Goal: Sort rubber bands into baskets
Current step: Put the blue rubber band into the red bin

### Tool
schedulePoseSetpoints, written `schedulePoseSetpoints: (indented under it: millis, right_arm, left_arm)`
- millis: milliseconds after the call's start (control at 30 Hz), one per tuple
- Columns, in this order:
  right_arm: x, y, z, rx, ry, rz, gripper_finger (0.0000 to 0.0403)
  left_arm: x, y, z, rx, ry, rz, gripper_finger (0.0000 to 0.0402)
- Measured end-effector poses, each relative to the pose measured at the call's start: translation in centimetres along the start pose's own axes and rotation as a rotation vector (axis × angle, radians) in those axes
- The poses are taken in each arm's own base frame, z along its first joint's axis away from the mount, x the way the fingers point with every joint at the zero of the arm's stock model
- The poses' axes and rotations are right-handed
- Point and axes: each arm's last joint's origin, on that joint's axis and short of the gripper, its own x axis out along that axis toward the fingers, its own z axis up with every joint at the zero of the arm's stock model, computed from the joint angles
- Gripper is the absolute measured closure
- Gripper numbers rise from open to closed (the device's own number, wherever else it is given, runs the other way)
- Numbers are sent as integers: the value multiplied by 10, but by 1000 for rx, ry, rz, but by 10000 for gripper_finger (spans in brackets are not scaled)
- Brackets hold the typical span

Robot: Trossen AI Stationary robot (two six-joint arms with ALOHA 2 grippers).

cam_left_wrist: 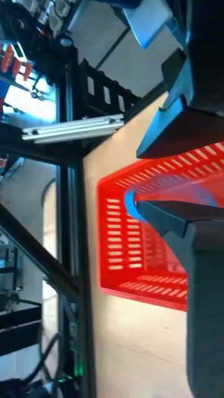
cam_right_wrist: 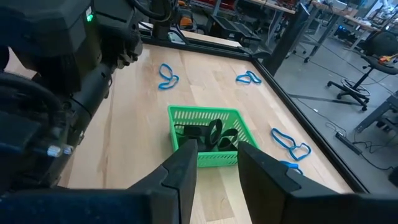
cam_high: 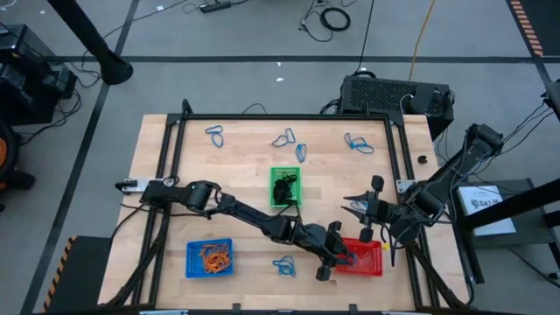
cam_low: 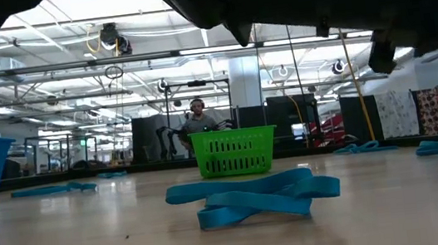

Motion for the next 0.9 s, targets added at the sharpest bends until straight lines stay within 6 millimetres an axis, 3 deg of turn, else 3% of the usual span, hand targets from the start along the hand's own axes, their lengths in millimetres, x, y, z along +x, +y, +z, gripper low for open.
schedulePoseSetpoints:
  millis: [467, 667, 900]
  right_arm:
    - [0, 0, 0, 9, -1, 0, 293]
    - [0, 0, 0, 28, -1, 0, 293]
    - [0, 0, 0, 36, 2, 0, 293]
  left_arm:
    - [-20, 8, 17, -6, 181, 37, 272]
    - [-57, 6, 42, 64, 395, 218, 272]
    - [-104, 18, 55, 189, 685, 485, 272]
